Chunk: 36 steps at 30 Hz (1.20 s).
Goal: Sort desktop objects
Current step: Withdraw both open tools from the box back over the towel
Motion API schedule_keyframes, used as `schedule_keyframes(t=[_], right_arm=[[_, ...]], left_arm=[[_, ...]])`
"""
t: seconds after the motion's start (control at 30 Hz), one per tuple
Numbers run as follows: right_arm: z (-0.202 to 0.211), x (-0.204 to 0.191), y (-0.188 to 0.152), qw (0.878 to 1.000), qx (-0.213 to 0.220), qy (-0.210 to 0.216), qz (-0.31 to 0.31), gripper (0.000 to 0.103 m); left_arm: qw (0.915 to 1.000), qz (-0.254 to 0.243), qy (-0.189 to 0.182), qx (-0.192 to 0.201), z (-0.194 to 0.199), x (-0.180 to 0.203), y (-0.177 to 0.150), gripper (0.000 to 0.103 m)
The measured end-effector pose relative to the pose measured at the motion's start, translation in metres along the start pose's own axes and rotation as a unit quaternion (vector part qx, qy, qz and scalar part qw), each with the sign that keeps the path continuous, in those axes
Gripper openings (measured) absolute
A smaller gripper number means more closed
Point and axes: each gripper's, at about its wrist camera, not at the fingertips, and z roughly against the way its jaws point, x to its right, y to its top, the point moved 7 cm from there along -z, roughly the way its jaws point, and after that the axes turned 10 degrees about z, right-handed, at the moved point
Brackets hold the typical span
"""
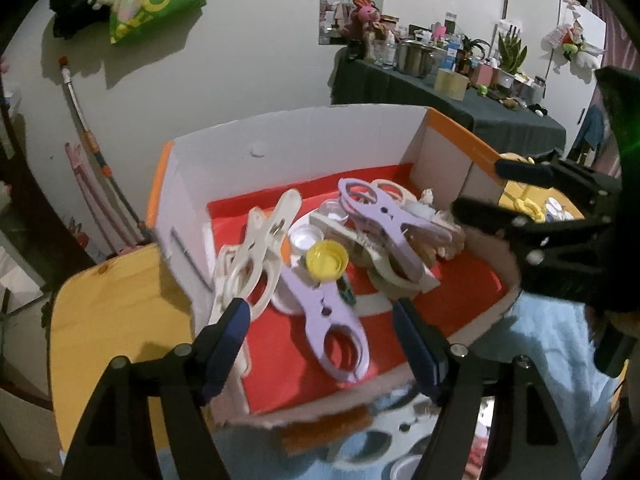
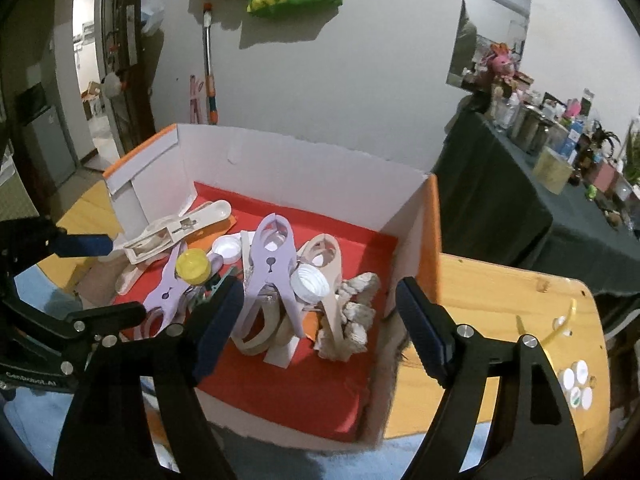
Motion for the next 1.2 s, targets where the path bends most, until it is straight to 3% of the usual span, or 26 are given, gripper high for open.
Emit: schedule_keyframes(t=[0.27,0.3,0.37,0.4,0.77,1.0,1.2], right_arm=[[0.041,-0.007,-0.022,1.000,0.012,0.002,0.012,0.075],[0.047,-0.009,-0.027,1.000,0.013,0.005,0.014,0.072],[0.058,-0.014,-0.036,1.000,0.015,0.019,0.013,0.052],[0.064,-0.017,-0.040,0.999,0.017,0.028,0.013,0.050],[0.105,-0.080,-0.110,0.993,0.018,0.099,0.068,0.049],[0.103,-0.099,-0.166,0.992,-0.004,0.115,0.041,0.049],[0.106,-0.110,-0.176,0.991,0.003,0.131,0.028,0.049]], left_arm=[[0.9997,0.025,-0.001,0.005,0.031,-0.006,-0.032,0.078],[0.9997,0.025,-0.003,0.004,0.035,-0.006,-0.037,0.078],[0.9996,0.026,-0.006,0.002,0.041,-0.004,-0.046,0.078],[0.9996,0.025,-0.009,0.001,0.044,-0.002,-0.051,0.078],[0.9991,0.006,-0.037,-0.019,0.067,0.014,-0.110,0.078],[0.9979,0.012,-0.056,-0.031,0.073,0.019,-0.136,0.078],[0.9972,0.015,-0.062,-0.037,0.072,0.023,-0.151,0.078]])
